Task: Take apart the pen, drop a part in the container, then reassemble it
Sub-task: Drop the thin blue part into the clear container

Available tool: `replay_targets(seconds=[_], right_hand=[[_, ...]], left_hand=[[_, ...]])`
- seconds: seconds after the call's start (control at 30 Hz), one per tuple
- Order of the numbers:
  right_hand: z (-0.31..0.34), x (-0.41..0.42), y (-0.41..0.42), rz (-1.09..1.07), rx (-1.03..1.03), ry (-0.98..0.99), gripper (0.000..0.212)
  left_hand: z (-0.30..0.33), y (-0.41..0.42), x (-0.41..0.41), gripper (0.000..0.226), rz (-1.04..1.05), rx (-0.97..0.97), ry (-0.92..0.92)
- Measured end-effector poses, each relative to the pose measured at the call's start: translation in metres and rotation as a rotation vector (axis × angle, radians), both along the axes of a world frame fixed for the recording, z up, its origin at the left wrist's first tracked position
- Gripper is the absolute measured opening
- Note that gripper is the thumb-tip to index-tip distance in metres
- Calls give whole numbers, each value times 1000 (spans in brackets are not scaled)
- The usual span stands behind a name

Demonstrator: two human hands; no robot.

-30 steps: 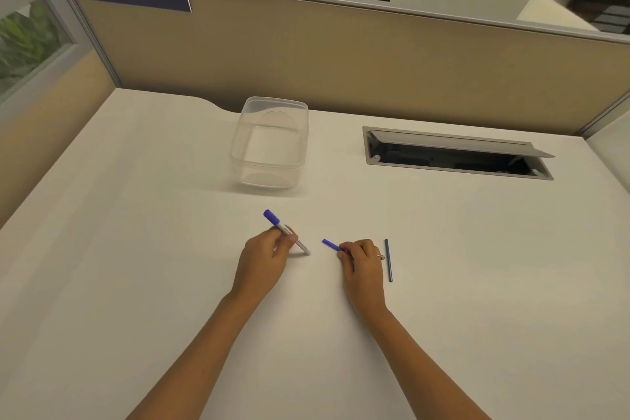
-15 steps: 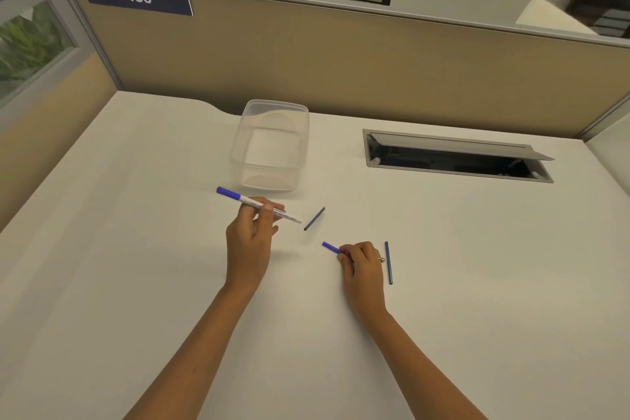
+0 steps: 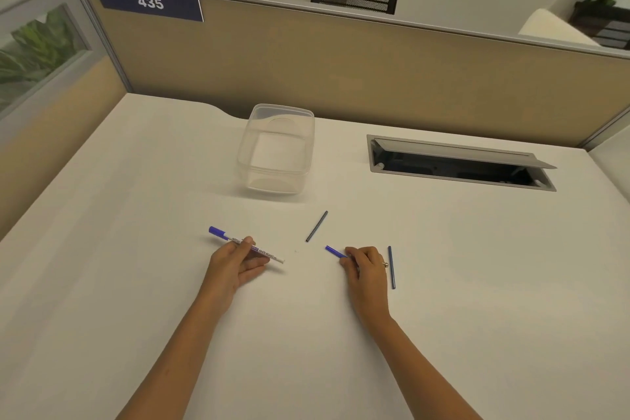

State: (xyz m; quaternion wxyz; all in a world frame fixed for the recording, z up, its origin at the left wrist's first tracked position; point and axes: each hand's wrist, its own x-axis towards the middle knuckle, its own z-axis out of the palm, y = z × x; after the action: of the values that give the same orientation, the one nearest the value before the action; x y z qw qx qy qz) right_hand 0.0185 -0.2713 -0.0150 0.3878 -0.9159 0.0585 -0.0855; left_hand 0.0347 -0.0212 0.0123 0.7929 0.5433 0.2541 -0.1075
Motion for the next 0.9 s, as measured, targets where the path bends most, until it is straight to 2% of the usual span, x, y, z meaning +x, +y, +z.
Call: replay_targets(seconds=[0.17, 0.3, 0.37, 0.47, 0.67, 0.77, 0.9], right_hand=[[12, 11, -7, -149, 238, 111, 19], [26, 32, -16, -133, 282, 206, 18], [33, 45, -14, -64, 167, 202, 19], [38, 68, -3, 133, -121, 147, 23], [37, 97, 22, 499, -514, 94, 35], [35, 100, 24, 573, -609, 37, 22], [36, 101, 25, 595, -641, -53, 19]], left_hand=[[-2, -1, -3, 11, 6, -24, -19], [-6, -2, -7, 8, 79, -57, -34], [-5, 3, -8, 7, 106, -118, -37], [-4, 9, -8, 8, 126, -195, -41], [-5, 6, -10, 16, 162, -182, -56], [-4, 7, -10, 12, 177, -205, -43], [-4, 7, -9, 13, 184, -181, -43]])
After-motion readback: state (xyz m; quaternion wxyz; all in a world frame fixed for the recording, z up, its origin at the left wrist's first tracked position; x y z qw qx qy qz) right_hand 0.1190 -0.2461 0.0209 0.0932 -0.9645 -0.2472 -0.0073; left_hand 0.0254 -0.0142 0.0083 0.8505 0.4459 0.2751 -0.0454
